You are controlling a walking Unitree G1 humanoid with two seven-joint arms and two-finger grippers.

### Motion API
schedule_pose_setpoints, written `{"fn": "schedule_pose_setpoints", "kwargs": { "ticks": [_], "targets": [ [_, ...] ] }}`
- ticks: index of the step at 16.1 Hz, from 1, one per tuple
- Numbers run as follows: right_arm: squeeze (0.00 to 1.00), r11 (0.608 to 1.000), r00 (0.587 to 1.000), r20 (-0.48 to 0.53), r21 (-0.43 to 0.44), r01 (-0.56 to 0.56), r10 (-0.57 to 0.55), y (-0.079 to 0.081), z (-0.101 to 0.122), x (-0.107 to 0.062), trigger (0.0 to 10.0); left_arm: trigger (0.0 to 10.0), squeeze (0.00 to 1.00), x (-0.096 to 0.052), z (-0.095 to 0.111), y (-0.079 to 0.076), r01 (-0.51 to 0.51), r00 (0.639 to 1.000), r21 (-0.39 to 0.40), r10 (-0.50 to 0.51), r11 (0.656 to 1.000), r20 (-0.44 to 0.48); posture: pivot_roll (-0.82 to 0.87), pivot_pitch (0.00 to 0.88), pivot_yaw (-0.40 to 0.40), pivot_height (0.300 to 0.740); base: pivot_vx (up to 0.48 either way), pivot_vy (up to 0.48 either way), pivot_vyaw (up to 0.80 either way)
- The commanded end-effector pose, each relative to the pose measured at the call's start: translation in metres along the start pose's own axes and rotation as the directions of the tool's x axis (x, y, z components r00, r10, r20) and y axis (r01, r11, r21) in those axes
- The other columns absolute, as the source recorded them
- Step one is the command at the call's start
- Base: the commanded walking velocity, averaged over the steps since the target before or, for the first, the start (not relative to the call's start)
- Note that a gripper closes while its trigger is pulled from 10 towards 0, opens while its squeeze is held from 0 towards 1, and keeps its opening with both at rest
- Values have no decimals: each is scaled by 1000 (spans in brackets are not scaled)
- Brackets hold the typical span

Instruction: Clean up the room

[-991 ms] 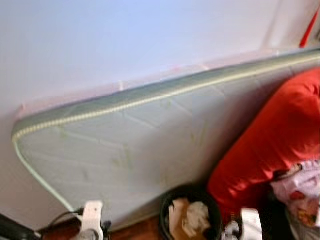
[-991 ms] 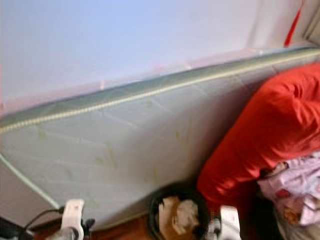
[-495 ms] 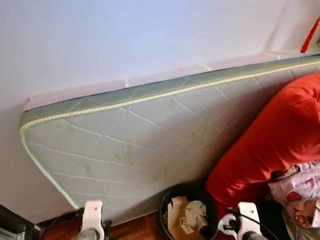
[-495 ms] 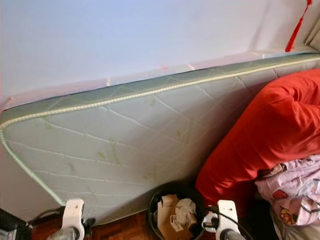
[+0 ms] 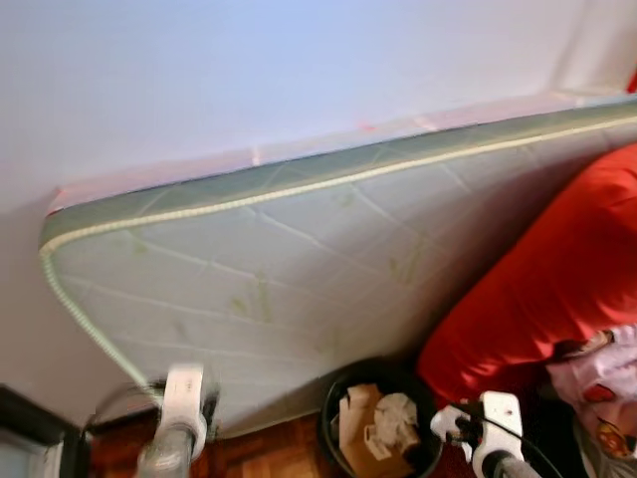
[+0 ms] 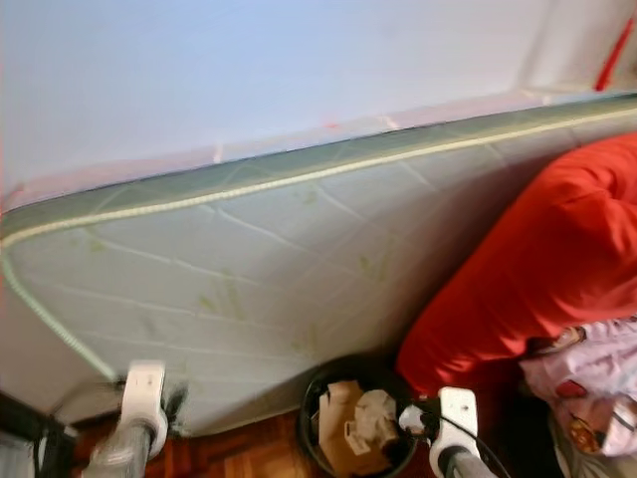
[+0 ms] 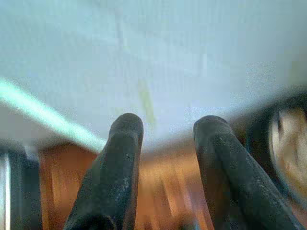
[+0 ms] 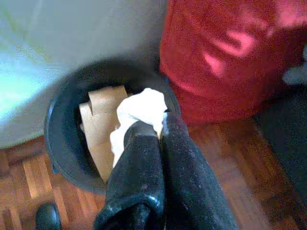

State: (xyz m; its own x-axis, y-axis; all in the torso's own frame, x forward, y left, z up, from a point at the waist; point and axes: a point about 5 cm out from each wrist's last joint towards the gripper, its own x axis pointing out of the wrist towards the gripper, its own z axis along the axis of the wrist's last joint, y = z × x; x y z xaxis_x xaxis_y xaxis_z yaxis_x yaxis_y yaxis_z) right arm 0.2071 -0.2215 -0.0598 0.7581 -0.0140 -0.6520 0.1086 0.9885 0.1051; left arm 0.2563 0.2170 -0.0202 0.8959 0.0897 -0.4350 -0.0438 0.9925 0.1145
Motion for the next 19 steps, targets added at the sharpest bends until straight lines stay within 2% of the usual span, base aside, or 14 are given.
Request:
{"fn": "schedule_pose_setpoints", "kwargs": {
  "ticks": [1, 2, 3, 4, 5, 6, 8, 11, 13, 14, 19],
  "targets": [
    [0, 999, 999, 42, 33, 5, -7, -3, 1, -2, 10000, 10000, 0, 6, 22, -1, -2, 993, 23, -1, 1000, 115, 115, 77, -18, 740, 0, 0, 0],
    [0, 999, 997, 72, 46, -11, 8, -4, 3, -3, 10000, 10000, 0, 6, 34, -6, 11, 981, 35, -18, 999, 195, 128, 91, -33, 740, 0, 0, 0],
    [0, 999, 997, 78, 45, -13, 9, -5, 3, -3, 10000, 10000, 0, 6, 36, -7, 12, 977, 33, -19, 999, 212, 128, 91, -33, 740, 0, 0, 0],
    [0, 994, 940, 321, -39, -104, 111, 40, 72, 15, 10000, 10000, 0, 4, 42, -9, 16, 965, 15, -20, 1000, 263, 136, 99, -46, 740, 0, 0, 0],
    [0, 983, 875, 450, -101, -150, 180, 66, 108, 17, 10000, 10000, 0, 3, 51, -12, 23, 947, 1, -22, 1000, 320, 146, 110, -65, 740, 0, 0, 0],
    [0, 982, 871, 455, -106, -154, 186, 67, 109, 16, 10000, 10000, 0, 3, 52, -12, 23, 944, 5, -24, 1000, 329, 146, 110, -65, 740, 0, 0, 0],
    [0, 969, 805, 541, -163, -186, 245, 73, 133, 12, 10000, 10000, 0, -3, 60, -12, 23, 916, -5, -19, 1000, 401, 112, 114, -69, 740, 0, 0, 0],
    [0, 974, 792, 567, -155, -167, 227, 69, 131, 9, 10000, 10000, 0, -7, 66, -7, 7, 899, -2, -6, 1000, 439, 109, 129, -70, 740, 0, 0, 0],
    [0, 986, 785, 597, -117, -120, 167, 60, 129, 5, 10000, 10000, 0, -10, 72, -2, -7, 883, 1, 6, 1000, 469, 114, 155, -59, 740, 0, 0, 0],
    [0, 995, 777, 622, -60, -78, 98, 52, 130, 3, 10000, 10000, 0, -13, 79, 2, -12, 870, 3, 9, 1000, 493, 109, 166, -49, 740, 0, 0, 0],
    [0, 998, 768, 637, -30, -48, 56, 51, 129, 0, 10000, 10000, 0, -15, 89, 8, -14, 864, 3, 11, 1000, 504, 107, 173, -43, 740, 0, 0, 0]
  ]
}}
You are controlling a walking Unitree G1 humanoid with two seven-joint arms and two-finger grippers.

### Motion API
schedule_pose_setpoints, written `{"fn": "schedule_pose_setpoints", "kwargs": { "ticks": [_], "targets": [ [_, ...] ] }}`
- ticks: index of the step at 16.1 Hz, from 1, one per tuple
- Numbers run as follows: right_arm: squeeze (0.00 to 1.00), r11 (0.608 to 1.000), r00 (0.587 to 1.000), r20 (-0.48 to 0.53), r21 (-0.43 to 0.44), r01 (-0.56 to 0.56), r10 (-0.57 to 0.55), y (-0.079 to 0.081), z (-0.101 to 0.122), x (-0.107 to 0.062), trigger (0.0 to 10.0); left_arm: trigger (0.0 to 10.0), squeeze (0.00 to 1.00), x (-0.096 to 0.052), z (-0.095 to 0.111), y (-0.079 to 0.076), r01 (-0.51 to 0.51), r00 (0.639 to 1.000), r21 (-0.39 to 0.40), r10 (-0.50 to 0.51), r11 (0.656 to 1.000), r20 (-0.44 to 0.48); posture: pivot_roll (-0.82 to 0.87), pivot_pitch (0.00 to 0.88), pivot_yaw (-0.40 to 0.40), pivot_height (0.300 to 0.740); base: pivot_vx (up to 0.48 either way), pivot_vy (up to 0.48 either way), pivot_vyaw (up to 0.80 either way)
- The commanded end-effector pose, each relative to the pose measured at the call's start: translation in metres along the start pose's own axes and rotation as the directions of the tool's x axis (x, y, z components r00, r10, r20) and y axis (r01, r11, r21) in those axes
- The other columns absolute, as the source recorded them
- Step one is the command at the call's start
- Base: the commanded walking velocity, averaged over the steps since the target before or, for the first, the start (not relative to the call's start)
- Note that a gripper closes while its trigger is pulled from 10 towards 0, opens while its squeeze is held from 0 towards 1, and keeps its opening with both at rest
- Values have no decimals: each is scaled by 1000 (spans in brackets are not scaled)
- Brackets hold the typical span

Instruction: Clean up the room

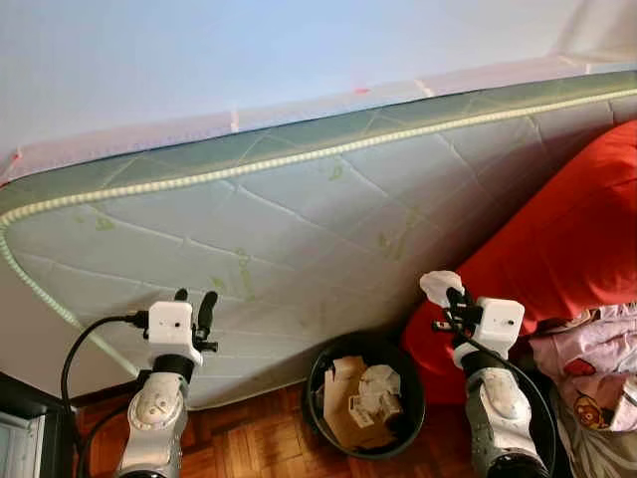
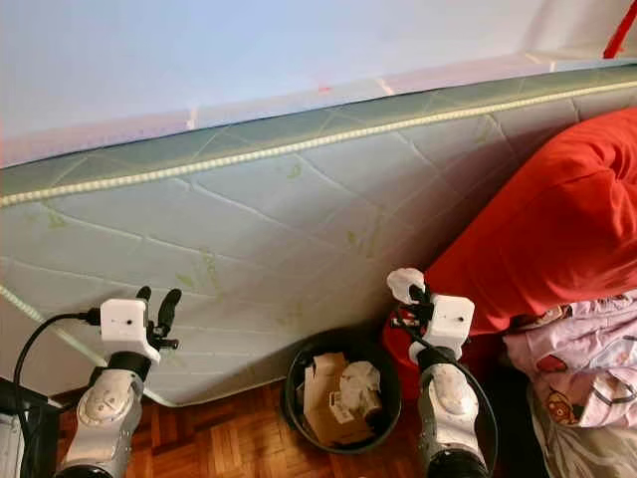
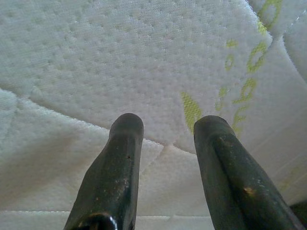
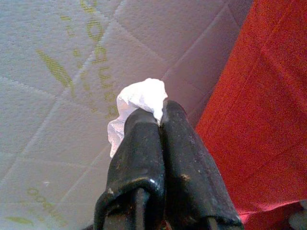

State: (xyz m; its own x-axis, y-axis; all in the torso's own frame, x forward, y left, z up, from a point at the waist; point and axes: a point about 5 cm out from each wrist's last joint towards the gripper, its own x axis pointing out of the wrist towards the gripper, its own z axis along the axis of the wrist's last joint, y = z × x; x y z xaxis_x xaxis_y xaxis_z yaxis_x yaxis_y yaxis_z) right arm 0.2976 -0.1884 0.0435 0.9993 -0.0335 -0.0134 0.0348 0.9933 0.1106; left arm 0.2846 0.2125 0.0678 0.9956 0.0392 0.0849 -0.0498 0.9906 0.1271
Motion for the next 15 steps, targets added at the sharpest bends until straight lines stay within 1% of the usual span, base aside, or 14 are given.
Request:
{"fn": "schedule_pose_setpoints", "kwargs": {
  "ticks": [1, 3, 6, 7, 9, 10, 13, 15],
  "targets": [
    [0, 1000, 1000, -13, -5, 13, -13, -1, -1, -1, 10000, 10000, 0, -2, 2, 5, -16, 1000, -21, 16, 1000, -6, 112, 184, -43, 740, 0, 0, 0],
    [0, 1000, 999, -51, -23, 12, -13, 1, -5, -1, 10000, 10000, 0, -3, 4, 6, -9, 1000, -13, 9, 1000, 0, 115, 188, -43, 735, 0, 0, 0],
    [0, 999, 998, -60, -30, -14, 12, 3, -7, -2, 10000, 10000, 0, -3, 7, 5, 0, 1000, -19, 0, 1000, -8, 114, 194, -38, 695, 0, 0, 0],
    [0, 998, 998, -41, -46, -40, 38, 6, -5, -2, 10000, 10000, 0, -3, 6, 4, 5, 1000, -21, -5, 1000, -13, 107, 195, -36, 687, 0, 0, 0],
    [0, 996, 998, -33, -63, -64, 62, 11, -3, -2, 10000, 10000, 0, -5, 5, 4, 5, 1000, -28, -6, 1000, -20, 99, 180, -34, 687, 0, 0, 0],
    [0, 997, 998, -37, -48, -57, 56, 12, -3, -1, 10000, 10000, 0, -5, 7, 6, -7, 1000, -35, 7, 999, -19, 106, 181, -39, 687, 0, 0, 0],
    [0, 995, 994, -68, -55, -86, 82, 16, -6, -1, 10000, 10000, 0, -5, 10, 9, -14, 1000, -35, 14, 999, -16, 110, 187, -39, 687, 0, 0, 0],
    [0, 993, 992, -83, -60, -100, 95, 19, -10, -2, 10000, 10000, 0, -8, 9, 11, -21, 999, -40, 20, 999, -25, 101, 182, -36, 662, 0, 0, 0]
  ]
}}
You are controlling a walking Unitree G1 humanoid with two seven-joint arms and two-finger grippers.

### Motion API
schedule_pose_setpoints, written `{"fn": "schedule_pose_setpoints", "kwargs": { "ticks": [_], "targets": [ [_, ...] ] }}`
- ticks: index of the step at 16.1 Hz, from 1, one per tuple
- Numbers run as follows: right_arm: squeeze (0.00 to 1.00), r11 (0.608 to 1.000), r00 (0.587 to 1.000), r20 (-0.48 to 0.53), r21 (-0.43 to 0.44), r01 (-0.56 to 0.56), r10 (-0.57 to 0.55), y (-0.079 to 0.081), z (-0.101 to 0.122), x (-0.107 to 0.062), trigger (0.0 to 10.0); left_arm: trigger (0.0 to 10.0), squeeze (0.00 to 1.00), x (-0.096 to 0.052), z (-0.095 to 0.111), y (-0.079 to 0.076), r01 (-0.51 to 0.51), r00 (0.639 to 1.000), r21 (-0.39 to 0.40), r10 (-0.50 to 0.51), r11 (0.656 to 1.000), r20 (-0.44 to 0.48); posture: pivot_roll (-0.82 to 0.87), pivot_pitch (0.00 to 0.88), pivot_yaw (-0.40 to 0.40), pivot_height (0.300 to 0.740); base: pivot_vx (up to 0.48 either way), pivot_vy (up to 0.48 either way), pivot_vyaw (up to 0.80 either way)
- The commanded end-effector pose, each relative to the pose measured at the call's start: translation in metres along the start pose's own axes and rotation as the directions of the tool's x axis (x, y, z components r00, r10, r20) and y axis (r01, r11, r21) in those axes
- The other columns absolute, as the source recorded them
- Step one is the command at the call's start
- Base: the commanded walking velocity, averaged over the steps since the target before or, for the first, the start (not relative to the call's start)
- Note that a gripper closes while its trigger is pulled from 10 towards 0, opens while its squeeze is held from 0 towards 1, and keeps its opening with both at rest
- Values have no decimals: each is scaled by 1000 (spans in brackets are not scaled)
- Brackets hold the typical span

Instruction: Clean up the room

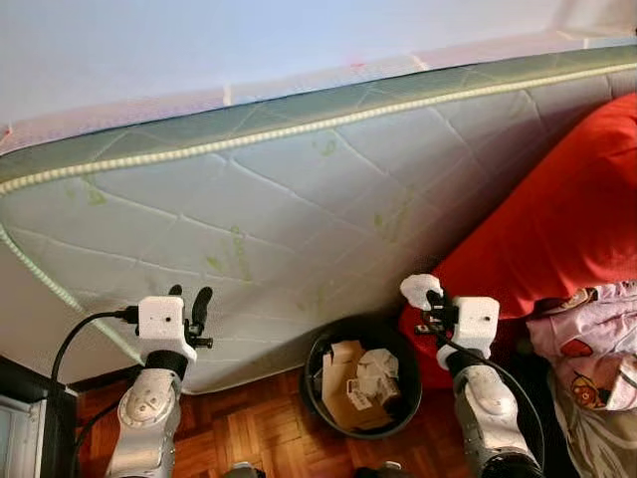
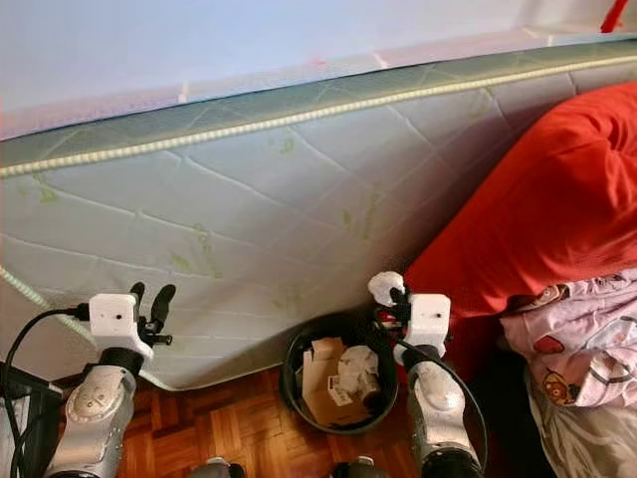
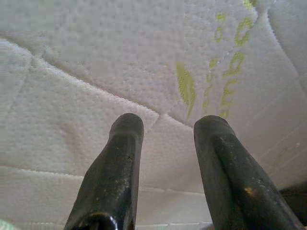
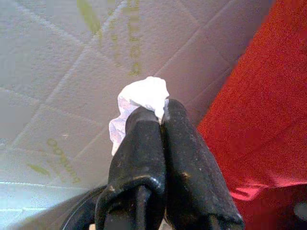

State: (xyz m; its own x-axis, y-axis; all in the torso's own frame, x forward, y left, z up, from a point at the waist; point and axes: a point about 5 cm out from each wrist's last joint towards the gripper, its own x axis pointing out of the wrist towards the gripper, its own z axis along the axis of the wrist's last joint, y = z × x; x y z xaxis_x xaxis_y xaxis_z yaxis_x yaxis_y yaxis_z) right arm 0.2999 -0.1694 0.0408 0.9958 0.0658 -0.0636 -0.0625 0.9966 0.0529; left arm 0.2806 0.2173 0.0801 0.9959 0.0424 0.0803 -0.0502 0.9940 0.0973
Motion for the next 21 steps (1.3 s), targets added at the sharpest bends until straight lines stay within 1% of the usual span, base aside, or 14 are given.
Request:
{"fn": "schedule_pose_setpoints", "kwargs": {
  "ticks": [1, 2, 7, 8, 9, 11, 21],
  "targets": [
    [0, 1000, 1000, -9, -2, -14, 14, 2, -4, -4, 10000, 10000, 0, -5, -4, 5, -19, 1000, -12, 18, 1000, -23, 101, 182, -36, 652, 0, 0, 0],
    [0, 1000, 1000, 5, 10, -18, 18, 3, -3, -5, 10000, 10000, 0, -5, -4, 5, -23, 999, -22, 22, 999, -27, 102, 181, -37, 652, 0, 0, 0],
    [0, 999, 999, -25, -4, -45, 45, 5, -7, -6, 10000, 10000, 0, -3, -2, 2, -18, 999, -39, 16, 999, -28, 101, 187, -41, 652, 0, 0, 0],
    [0, 999, 998, -45, -8, -46, 46, 4, -8, -5, 10000, 10000, 0, -3, -1, 2, -18, 999, -39, 17, 999, -27, 103, 192, -41, 652, 0, 0, 0],
    [0, 999, 997, -55, 1, -50, 50, 5, -9, -4, 10000, 10000, 0, -2, -1, 3, -21, 999, -38, 20, 999, -26, 103, 194, -41, 642, 0, 0, 0],
    [0, 999, 999, -21, 8, -45, 45, 5, -5, -4, 10000, 10000, 0, -2, 0, 3, -23, 999, -39, 22, 999, -26, 103, 197, -41, 633, 0, 0, 0],
    [0, 998, 997, -38, 21, -67, 67, 9, -7, -4, 10000, 10000, 0, 1, 3, 1, -18, 1000, -45, 17, 999, -24, 107, 204, -44, 633, 0, 0, 0]
  ]
}}
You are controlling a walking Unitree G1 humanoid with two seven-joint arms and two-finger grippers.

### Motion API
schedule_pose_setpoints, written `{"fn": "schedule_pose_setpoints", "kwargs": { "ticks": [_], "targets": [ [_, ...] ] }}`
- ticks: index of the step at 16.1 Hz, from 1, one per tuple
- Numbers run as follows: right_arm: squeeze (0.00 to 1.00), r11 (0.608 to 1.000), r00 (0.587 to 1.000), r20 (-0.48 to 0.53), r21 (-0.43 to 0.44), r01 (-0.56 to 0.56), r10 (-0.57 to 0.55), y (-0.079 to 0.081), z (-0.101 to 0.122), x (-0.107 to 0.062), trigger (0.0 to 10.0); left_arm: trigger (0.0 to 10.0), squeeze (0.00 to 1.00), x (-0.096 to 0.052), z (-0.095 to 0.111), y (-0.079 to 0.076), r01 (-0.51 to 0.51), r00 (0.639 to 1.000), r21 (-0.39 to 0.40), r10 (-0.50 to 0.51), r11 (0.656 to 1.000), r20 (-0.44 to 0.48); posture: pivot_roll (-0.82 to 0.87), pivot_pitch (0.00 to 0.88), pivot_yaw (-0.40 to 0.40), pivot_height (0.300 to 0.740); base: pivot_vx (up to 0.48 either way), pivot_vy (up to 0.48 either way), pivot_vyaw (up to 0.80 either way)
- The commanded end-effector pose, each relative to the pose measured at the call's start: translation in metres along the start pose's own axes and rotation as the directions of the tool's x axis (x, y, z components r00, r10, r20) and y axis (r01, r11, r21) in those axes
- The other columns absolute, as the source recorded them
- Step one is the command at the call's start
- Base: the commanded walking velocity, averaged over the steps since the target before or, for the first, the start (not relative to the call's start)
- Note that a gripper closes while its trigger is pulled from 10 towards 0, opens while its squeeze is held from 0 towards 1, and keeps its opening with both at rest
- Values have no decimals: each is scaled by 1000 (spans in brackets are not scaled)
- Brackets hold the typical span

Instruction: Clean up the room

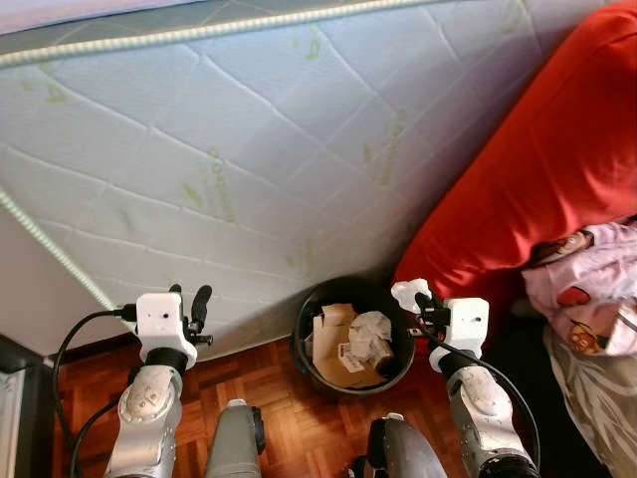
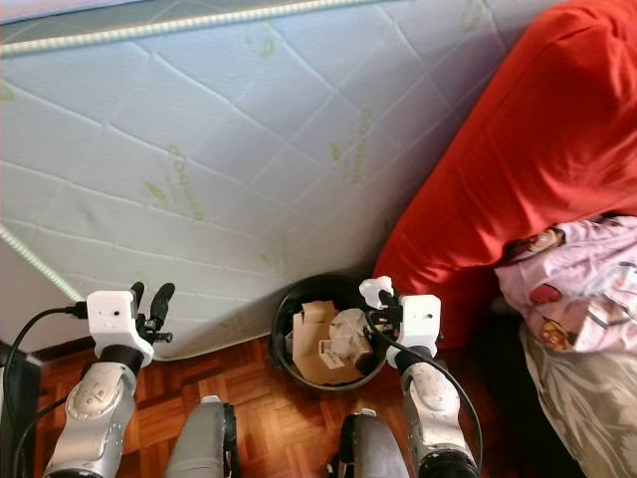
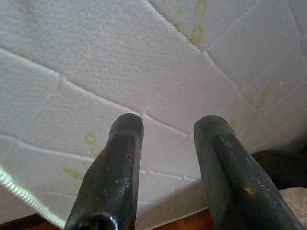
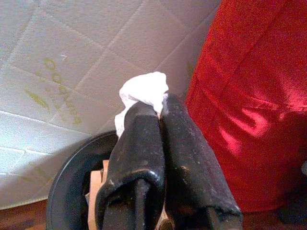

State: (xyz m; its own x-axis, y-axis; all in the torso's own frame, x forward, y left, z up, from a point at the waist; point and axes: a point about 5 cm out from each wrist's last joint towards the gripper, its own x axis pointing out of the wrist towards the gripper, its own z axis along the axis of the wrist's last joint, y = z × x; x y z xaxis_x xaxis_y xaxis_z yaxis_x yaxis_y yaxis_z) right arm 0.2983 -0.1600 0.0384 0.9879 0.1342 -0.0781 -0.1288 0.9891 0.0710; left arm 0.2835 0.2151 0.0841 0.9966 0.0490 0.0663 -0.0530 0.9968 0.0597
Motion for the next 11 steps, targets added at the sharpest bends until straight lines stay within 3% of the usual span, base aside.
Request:
{"fn": "schedule_pose_setpoints", "kwargs": {
  "ticks": [1, 8, 11],
  "targets": [
    [0, 1000, 1000, -29, 3, -9, 9, 1, -6, -3, 10000, 10000, 0, -2, -1, 3, -11, 1000, -9, 11, 1000, -11, 107, 205, -44, 633, 0, 0, 0],
    [0, 1000, 999, -41, 16, -7, 8, 2, -9, -4, 10000, 10000, 0, -3, -1, 3, -10, 1000, -11, 10, 1000, -10, 111, 215, -44, 633, 0, 0, 0],
    [0, 1000, 999, -51, 16, -10, 11, 3, -10, -4, 10000, 10000, 0, -3, -1, 3, -9, 1000, -12, 9, 1000, -10, 114, 219, -45, 633, 249, 0, 0]
  ]
}}
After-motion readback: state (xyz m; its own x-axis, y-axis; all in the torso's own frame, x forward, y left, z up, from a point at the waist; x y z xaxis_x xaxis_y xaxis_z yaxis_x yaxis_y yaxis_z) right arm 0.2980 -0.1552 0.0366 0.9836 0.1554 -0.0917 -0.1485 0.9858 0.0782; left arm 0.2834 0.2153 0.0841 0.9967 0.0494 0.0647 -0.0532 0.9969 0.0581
